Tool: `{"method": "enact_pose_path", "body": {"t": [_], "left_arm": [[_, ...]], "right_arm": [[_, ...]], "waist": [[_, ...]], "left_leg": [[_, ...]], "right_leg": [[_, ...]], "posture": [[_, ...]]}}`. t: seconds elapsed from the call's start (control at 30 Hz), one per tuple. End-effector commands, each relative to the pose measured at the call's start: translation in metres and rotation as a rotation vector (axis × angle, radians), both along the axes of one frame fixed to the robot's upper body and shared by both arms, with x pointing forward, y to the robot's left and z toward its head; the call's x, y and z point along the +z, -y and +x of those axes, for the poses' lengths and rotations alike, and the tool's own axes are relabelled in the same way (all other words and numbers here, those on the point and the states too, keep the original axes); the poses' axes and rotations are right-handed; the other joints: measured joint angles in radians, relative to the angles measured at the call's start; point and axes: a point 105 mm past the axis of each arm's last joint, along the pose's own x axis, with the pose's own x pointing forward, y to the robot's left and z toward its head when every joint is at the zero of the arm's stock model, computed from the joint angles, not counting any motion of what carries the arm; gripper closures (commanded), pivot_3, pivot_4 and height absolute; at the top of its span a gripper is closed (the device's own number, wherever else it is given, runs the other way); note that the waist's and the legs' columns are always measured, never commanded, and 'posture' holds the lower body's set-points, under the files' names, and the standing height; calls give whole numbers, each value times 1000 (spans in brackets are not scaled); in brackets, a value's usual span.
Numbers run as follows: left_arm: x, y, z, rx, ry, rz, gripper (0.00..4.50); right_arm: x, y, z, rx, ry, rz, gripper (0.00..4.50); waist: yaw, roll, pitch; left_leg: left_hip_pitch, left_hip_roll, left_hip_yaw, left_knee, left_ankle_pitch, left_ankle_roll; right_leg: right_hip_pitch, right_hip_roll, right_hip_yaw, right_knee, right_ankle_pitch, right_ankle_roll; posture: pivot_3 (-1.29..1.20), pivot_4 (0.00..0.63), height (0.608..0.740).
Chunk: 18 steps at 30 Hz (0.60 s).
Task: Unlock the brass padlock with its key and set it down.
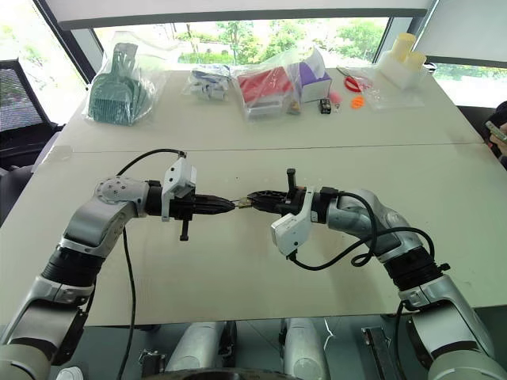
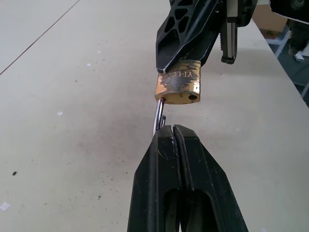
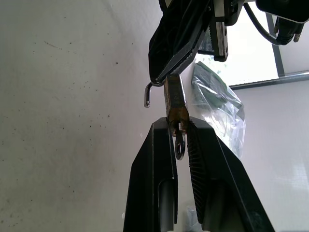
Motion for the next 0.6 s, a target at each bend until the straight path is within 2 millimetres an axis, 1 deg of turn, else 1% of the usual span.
{"method": "enact_pose_path", "body": {"t": [0.03,0.23,0.37,0.57,0.6], "left_arm": [[4,1,4,13,45,-4,4483],[5,-2,13,61,70,-24,4483],[4,-4,12,68,71,-23,4483],[-1,-15,5,85,48,3,4483],[-3,-17,3,93,43,6,4483]], "right_arm": [[15,-3,-3,25,40,40,4500],[14,-3,-3,22,36,37,4500],[12,-3,-2,20,30,33,4500],[1,4,14,-49,11,10,4500],[-4,6,20,-77,2,0,4500]], "waist": [[0,0,0],[-1,0,0],[-1,0,0],[-2,0,0],[-3,0,0]], "left_leg": [[0,0,0,0,0,0],[0,0,0,0,0,0],[0,0,0,0,0,0],[0,0,0,0,0,0],[0,0,0,0,0,0]], "right_leg": [[0,0,0,0,0,0],[0,0,0,0,0,0],[0,0,0,0,0,0],[0,0,0,0,0,0],[0,0,0,0,0,0]], "posture": [[0,150,740],[0,150,740],[0,150,740],[0,150,740],[0,150,740]]}}
